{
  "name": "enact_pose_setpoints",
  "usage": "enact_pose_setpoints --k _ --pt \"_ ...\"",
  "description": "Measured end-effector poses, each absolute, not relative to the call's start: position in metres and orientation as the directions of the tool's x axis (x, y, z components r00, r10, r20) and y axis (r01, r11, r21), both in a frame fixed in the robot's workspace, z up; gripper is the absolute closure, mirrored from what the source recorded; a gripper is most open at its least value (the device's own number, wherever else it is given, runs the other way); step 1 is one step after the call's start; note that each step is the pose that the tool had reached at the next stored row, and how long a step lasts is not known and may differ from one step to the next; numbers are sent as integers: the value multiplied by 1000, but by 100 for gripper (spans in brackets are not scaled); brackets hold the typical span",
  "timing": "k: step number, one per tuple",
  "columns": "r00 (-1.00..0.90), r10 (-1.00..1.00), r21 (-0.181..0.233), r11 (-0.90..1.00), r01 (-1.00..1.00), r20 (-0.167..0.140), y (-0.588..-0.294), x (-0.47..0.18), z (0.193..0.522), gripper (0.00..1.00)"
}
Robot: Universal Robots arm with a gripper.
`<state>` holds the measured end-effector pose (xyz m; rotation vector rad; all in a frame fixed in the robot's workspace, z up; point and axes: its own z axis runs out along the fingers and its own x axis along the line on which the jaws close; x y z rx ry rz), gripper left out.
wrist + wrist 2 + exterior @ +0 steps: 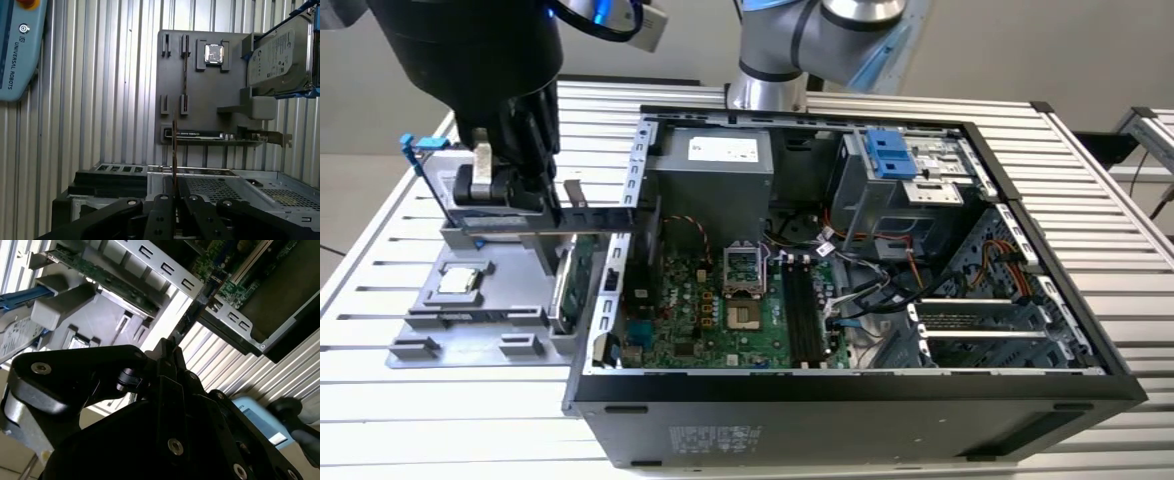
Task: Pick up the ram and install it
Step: 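Pick up the ram and move it above insertion slot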
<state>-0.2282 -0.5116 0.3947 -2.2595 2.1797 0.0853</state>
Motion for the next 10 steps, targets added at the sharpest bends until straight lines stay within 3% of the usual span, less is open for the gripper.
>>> enact_pose_setpoints --k 10 --pt "35 -999 37 -37 -999 -40 -512 -216 395 100"
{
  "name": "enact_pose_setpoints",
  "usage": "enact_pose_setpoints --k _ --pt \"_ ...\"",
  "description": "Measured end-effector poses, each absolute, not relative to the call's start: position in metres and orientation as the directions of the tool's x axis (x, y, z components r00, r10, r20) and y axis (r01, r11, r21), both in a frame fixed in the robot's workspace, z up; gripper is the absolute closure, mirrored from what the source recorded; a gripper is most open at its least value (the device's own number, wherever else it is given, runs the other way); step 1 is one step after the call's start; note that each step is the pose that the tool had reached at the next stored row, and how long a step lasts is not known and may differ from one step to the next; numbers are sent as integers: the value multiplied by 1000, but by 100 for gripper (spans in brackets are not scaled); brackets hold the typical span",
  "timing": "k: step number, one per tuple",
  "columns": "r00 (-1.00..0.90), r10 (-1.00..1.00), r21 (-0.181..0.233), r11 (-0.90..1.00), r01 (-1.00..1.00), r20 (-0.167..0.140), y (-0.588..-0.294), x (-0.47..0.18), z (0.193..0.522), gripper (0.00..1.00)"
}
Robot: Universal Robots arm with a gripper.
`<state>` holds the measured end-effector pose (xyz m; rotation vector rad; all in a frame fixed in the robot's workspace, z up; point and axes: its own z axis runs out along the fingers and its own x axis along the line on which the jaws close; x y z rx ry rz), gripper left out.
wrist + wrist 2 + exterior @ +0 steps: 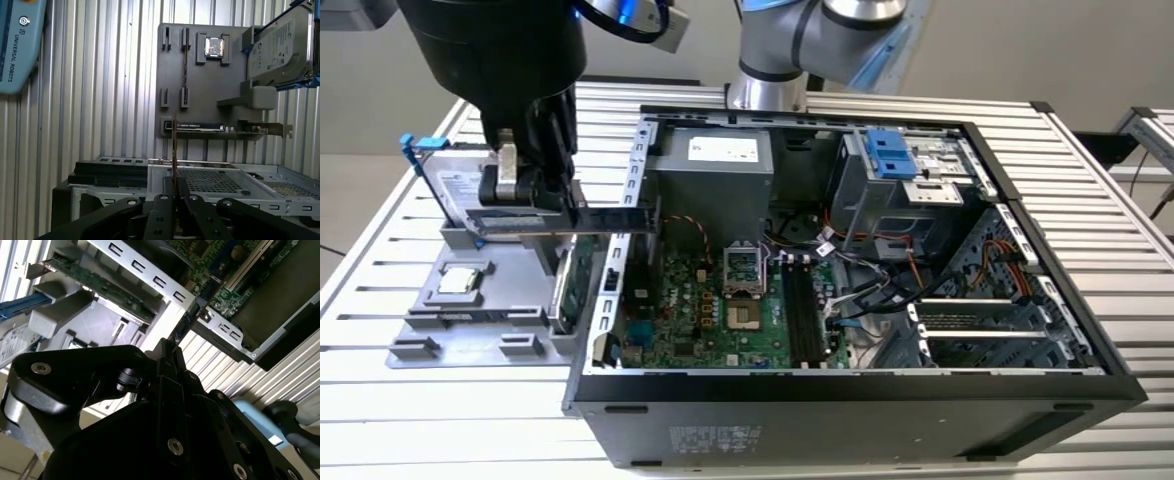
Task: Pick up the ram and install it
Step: 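Pick up the ram and move it above insertion slot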
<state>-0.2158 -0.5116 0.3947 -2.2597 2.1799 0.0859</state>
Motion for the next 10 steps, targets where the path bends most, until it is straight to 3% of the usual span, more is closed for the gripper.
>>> enact_pose_setpoints --k 10 --pt "35 -999 38 -37 -999 -40 -512 -204 395 100"
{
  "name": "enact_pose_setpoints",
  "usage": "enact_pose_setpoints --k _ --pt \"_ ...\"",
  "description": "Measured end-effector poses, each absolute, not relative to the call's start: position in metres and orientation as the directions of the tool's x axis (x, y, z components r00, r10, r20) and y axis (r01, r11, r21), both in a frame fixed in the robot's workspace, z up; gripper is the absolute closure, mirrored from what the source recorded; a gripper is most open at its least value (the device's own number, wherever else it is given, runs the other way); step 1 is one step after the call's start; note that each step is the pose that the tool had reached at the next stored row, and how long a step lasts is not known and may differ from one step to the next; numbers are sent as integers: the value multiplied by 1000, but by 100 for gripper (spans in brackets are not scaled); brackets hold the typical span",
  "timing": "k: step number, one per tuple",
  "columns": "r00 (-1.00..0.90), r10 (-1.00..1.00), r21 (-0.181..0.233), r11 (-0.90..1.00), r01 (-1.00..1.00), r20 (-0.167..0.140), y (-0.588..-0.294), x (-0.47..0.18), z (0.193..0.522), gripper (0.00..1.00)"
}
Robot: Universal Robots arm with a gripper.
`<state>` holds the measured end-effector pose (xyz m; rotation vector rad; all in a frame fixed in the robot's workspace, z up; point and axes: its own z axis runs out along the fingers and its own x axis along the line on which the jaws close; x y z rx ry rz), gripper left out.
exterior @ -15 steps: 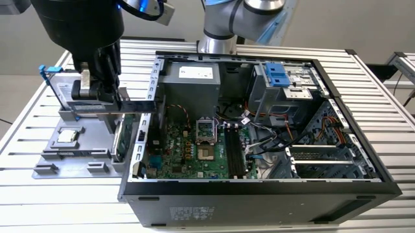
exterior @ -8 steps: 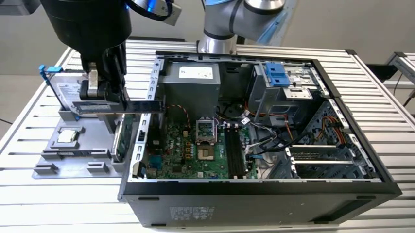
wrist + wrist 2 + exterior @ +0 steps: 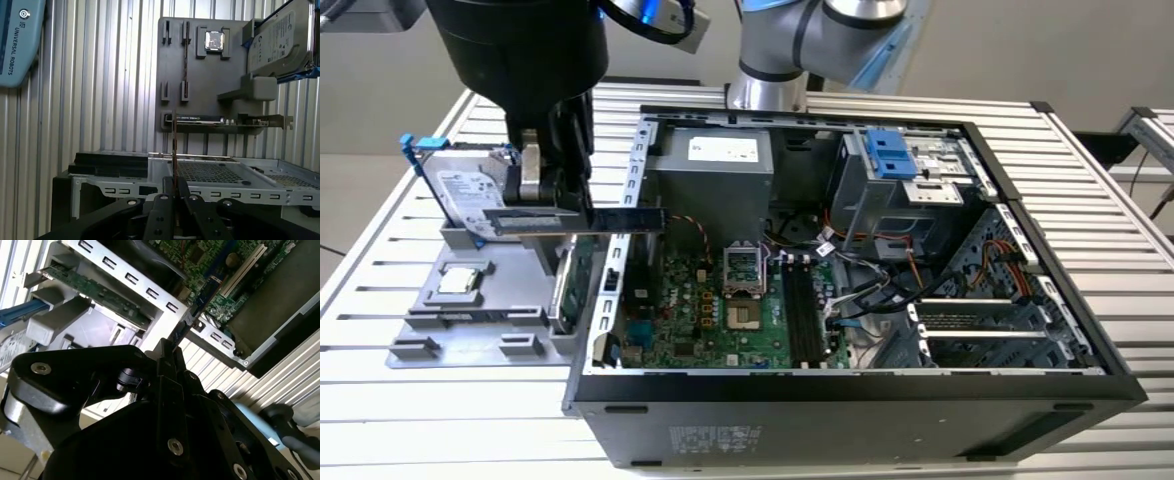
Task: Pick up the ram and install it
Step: 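Pick up the ram and move it above insertion slot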
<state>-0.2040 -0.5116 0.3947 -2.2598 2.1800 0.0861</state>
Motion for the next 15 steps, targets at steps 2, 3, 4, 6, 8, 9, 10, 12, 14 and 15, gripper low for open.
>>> enact_pose_setpoints --k 2,3,4,6,8,9,10,12,14,15 --pt "35 -999 38 -37 -999 -40 -512 -202 395 100" --pt "35 -999 38 -37 -999 -40 -512 -200 395 100" --pt "35 -999 38 -37 -999 -40 -512 -199 395 100" --pt "35 -999 38 -37 -999 -40 -512 -196 395 100" --pt "35 -999 39 -37 -999 -40 -512 -192 395 100" --pt "35 -999 40 -37 -999 -40 -512 -190 395 100" --pt "35 -999 40 -37 -999 -40 -512 -189 395 100" --pt "35 -999 40 -37 -999 -40 -512 -186 395 100" --pt "35 -999 41 -37 -998 -40 -512 -183 395 100" --pt "35 -999 41 -37 -998 -40 -512 -182 395 100"
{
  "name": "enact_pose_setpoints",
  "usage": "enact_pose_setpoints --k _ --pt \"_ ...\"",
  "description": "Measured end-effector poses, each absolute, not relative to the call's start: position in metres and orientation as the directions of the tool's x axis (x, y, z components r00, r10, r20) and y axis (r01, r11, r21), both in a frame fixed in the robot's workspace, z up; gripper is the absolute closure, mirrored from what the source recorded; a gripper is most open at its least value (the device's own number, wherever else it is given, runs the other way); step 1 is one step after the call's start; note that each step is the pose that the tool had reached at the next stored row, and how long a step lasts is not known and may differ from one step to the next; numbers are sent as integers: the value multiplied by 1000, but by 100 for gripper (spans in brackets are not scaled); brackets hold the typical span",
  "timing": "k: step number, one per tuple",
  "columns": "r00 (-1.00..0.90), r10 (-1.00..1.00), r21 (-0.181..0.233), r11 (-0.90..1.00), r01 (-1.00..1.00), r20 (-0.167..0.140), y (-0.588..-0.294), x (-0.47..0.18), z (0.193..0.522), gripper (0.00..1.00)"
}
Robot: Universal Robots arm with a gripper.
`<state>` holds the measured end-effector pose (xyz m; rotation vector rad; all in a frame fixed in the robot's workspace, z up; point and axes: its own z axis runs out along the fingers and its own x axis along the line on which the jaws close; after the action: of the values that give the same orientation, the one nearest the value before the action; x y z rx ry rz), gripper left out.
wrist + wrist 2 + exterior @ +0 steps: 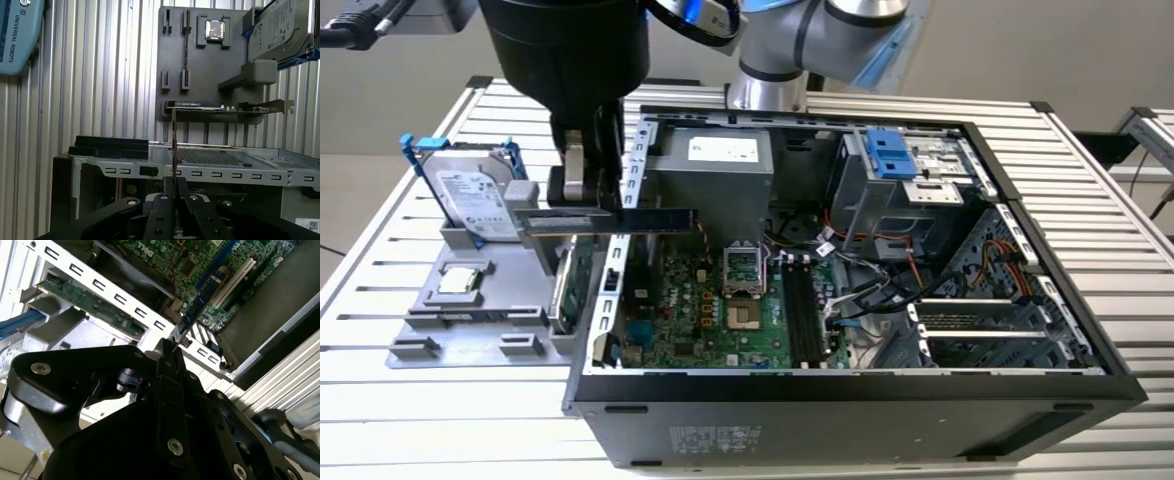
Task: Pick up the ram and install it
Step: 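Pick up the ram and move it above insertion slot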
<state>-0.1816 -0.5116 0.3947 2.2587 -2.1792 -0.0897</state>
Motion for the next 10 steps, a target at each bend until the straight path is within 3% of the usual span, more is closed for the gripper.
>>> enact_pose_setpoints --k 10 --pt "35 -999 43 -37 -998 -40 -512 -166 395 100"
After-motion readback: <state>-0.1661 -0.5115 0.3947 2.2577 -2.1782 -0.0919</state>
